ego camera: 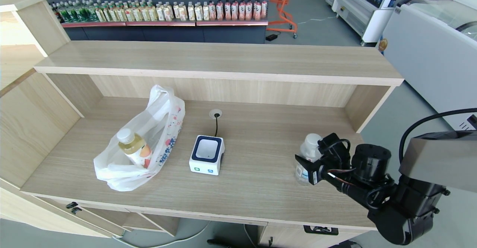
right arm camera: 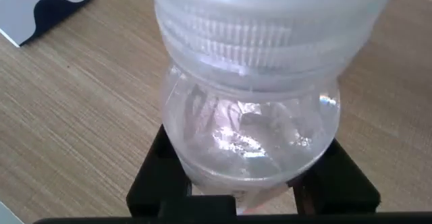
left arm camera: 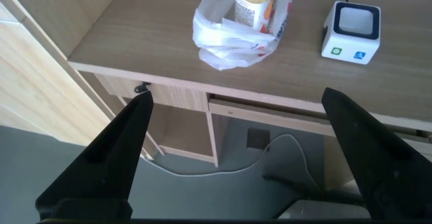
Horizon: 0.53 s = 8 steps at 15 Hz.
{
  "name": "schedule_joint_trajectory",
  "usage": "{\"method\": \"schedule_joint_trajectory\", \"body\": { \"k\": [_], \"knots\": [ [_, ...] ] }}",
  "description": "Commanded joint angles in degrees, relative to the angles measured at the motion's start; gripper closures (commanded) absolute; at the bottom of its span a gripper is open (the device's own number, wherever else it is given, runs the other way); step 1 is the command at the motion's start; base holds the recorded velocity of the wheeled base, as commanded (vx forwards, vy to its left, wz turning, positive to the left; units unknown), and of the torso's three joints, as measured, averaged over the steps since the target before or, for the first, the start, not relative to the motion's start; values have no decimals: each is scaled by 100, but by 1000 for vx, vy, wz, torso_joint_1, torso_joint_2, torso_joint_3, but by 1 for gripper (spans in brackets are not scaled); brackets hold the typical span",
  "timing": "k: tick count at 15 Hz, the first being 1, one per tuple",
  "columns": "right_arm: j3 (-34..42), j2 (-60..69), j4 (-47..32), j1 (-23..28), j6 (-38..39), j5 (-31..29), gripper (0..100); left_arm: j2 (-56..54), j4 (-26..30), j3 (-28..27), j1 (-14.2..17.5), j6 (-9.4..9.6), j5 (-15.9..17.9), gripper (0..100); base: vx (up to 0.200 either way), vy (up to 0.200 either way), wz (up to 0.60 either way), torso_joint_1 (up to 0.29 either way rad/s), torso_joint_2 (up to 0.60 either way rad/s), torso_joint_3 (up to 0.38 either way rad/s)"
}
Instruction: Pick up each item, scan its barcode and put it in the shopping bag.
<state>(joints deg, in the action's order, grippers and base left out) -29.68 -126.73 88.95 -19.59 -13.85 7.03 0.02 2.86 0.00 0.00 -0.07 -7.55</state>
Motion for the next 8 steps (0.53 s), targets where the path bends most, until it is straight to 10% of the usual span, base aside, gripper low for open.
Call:
{"method": "schedule_joint_trajectory", "body": {
  "k": [1, 8],
  "knots": [
    [-2, 17, 8, 8, -21, -9, 100, 6, 4, 0, 0, -1, -1, 0, 0, 0, 0, 0, 0, 0],
    [384, -141, 105, 69, -514, 17, 100, 6, -5, 0, 0, -1, -1, 0, 0, 0, 0, 0, 0, 0]
  ]
}}
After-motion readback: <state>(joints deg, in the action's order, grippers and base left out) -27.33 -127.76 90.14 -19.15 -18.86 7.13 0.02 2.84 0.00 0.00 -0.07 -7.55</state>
